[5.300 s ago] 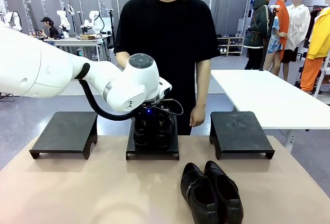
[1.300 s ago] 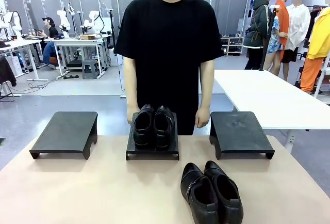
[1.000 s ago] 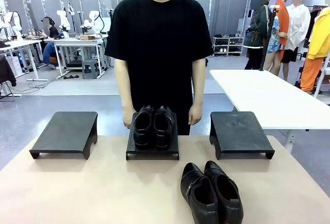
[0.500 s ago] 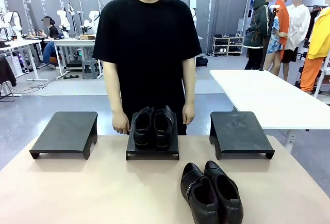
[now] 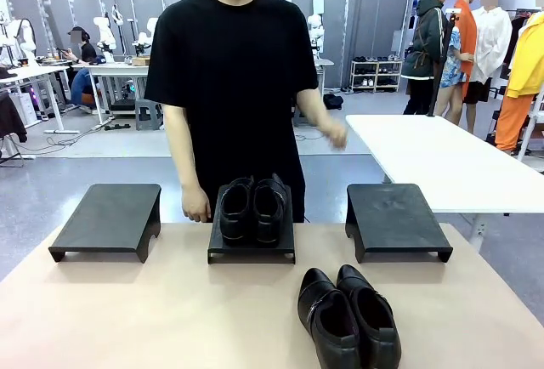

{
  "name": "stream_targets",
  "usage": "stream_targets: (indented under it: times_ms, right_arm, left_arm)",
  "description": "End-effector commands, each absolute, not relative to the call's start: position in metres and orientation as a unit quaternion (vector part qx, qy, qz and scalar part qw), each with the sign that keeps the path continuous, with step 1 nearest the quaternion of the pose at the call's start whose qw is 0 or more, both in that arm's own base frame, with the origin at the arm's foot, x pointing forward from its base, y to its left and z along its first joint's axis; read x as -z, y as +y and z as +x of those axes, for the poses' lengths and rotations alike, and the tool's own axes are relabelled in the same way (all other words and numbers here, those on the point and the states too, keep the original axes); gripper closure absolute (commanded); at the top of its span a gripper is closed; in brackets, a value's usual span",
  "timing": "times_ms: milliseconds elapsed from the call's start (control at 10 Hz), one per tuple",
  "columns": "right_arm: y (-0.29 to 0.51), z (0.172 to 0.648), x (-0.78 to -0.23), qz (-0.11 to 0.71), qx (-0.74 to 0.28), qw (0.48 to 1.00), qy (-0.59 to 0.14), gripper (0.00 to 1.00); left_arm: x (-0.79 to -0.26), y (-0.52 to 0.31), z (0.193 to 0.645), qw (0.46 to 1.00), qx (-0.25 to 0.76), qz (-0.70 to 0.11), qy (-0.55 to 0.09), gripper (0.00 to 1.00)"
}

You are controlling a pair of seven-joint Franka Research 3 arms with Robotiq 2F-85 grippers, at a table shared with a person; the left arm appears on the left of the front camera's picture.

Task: Place the shoes on the stand as instructed by the person.
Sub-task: Pick up another pair of Shoes and place it on the Shoes Stand indicated by the person.

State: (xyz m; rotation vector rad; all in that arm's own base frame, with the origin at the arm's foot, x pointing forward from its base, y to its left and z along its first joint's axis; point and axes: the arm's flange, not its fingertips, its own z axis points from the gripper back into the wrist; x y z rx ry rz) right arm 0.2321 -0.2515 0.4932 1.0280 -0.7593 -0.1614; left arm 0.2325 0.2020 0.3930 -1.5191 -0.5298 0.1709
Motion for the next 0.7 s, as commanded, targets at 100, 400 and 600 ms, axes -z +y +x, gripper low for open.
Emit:
stream_targets:
  times_ms: [100,400,600]
  right_arm:
    - [-0.2517,0.2312,-0.4946,0.482,0.075,0.795,-0.36,0.0]
    - [-0.2517,0.2312,-0.4946,0.482,0.075,0.795,-0.36,0.0]
    - [-0.2517,0.2312,-0.4946,0.482,0.075,0.795,-0.36,0.0]
  left_arm:
    - [-0.3935,0.2018,0.2316,0.686,-0.071,-0.684,-0.238,0.0]
    - [-0.3935,0.2018,0.2316,0.686,-0.071,-0.684,-0.238,0.0]
    - [-0.3935,0.2018,0.2316,0.686,-0.071,-0.684,-0.238,0.0]
